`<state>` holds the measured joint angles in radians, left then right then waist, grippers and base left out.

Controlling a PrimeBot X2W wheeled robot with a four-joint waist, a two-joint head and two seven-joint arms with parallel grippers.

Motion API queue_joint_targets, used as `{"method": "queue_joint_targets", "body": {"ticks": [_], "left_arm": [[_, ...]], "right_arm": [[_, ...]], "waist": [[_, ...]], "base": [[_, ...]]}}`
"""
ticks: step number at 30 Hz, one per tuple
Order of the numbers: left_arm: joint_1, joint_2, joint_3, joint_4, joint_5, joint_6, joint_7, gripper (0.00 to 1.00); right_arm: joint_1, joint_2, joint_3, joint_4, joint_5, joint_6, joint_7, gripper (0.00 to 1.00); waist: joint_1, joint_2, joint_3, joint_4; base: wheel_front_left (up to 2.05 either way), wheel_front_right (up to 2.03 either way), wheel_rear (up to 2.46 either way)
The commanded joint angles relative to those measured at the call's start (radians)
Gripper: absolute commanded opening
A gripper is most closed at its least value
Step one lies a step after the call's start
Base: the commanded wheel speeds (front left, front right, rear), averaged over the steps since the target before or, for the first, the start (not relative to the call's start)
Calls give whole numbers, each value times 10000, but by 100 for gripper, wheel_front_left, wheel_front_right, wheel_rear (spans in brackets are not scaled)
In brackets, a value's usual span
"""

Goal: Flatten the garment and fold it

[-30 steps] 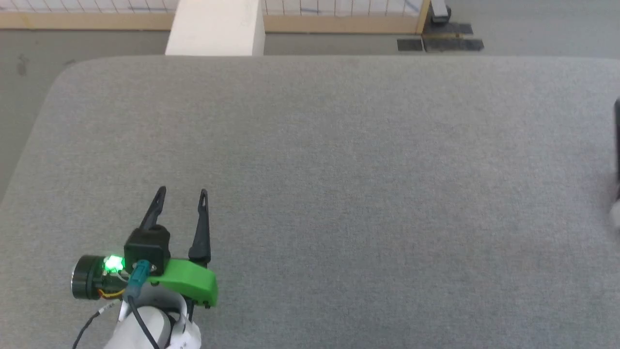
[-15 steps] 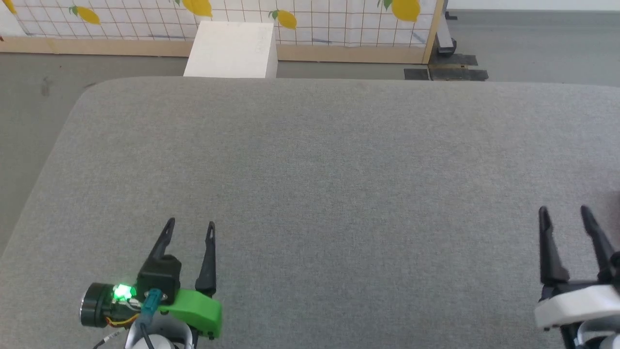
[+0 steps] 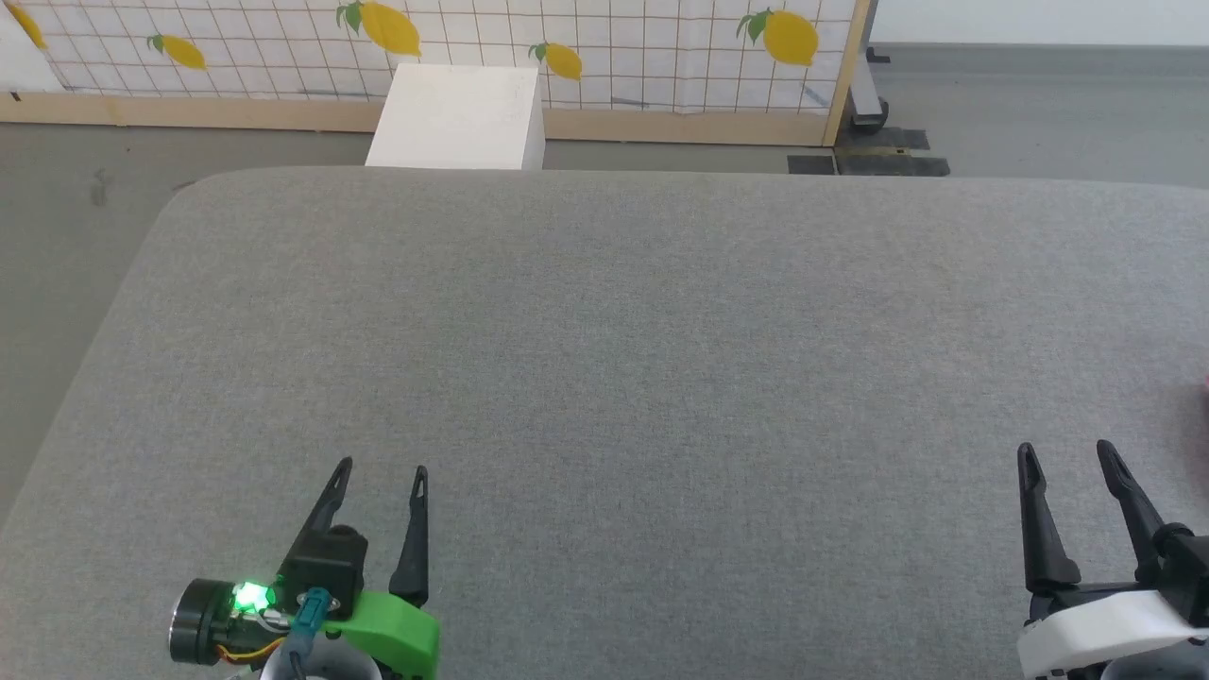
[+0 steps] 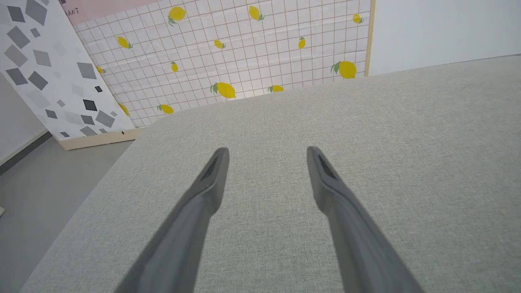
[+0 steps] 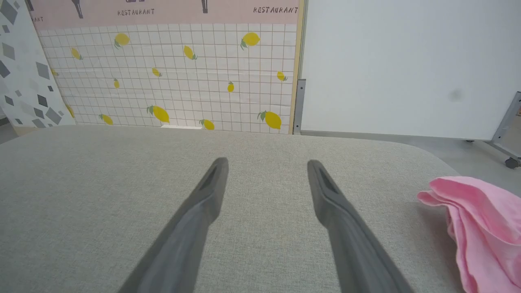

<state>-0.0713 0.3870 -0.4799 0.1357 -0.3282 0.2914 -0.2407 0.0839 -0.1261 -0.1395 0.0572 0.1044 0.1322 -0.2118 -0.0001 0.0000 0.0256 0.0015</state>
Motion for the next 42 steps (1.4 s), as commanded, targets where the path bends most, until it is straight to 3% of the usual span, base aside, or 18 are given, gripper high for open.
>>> {"method": "queue_joint_targets", "body": {"ticks": [1, 20, 21, 42], "left_arm": [[92, 0, -13, 50, 104, -3, -81, 100], [36, -123, -72, 127, -138, -129, -137, 100], [-3, -100, -83, 130, -146, -136, -75, 0], [100, -577, 625, -88, 356, -543, 293, 0]], "right_arm": [[68, 14, 21, 27, -80, -15, -49, 100], [32, 108, -15, 13, -54, -15, -48, 100], [0, 75, -20, 28, -1, 2, -10, 0], [-123, 170, 182, -60, -149, -1, 313, 0]], "waist": [[1, 0, -17, 4], [1, 0, -79, 10], [1, 0, -78, 11], [1, 0, -111, 7]], "base": [[0, 0, 0], [0, 0, 0], [0, 0, 0], [0, 0, 0]]}}
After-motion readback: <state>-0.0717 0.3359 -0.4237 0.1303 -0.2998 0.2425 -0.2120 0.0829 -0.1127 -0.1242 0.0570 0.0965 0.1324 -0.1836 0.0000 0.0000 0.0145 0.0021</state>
